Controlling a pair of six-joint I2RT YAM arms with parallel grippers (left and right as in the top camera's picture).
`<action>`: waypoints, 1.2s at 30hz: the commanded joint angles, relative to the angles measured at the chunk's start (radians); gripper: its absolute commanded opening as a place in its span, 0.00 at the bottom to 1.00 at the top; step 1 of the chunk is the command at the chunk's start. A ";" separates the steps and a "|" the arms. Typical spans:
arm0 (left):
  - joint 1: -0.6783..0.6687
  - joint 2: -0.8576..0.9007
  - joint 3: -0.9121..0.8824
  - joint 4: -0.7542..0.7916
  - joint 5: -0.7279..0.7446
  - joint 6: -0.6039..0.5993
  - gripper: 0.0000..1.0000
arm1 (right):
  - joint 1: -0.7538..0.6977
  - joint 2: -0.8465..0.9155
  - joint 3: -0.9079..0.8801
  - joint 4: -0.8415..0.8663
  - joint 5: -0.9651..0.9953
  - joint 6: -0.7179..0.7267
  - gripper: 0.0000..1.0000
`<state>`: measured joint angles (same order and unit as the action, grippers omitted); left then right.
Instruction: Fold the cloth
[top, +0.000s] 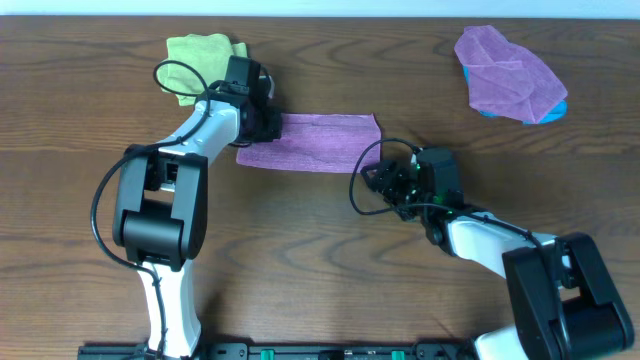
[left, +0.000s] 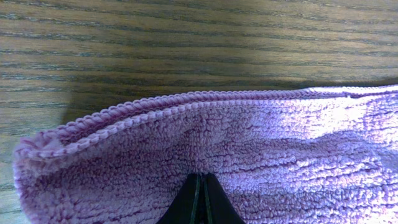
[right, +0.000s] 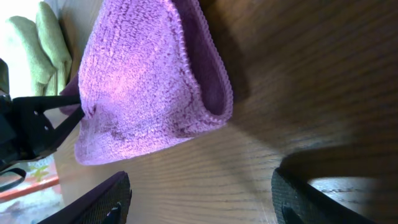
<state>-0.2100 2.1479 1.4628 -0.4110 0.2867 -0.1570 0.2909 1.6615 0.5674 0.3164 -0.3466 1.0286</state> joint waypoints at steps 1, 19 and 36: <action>-0.015 0.026 -0.005 -0.004 -0.025 0.000 0.06 | 0.023 0.008 -0.006 0.015 0.102 0.027 0.73; -0.020 0.026 -0.005 -0.012 -0.028 -0.008 0.06 | 0.078 0.406 0.055 0.500 0.186 0.153 0.78; -0.019 0.025 -0.005 -0.034 -0.023 -0.053 0.06 | 0.040 0.366 0.172 0.660 0.143 -0.071 0.01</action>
<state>-0.2203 2.1479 1.4651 -0.4229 0.2626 -0.1867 0.3408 2.0800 0.7341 0.9688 -0.1867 1.0168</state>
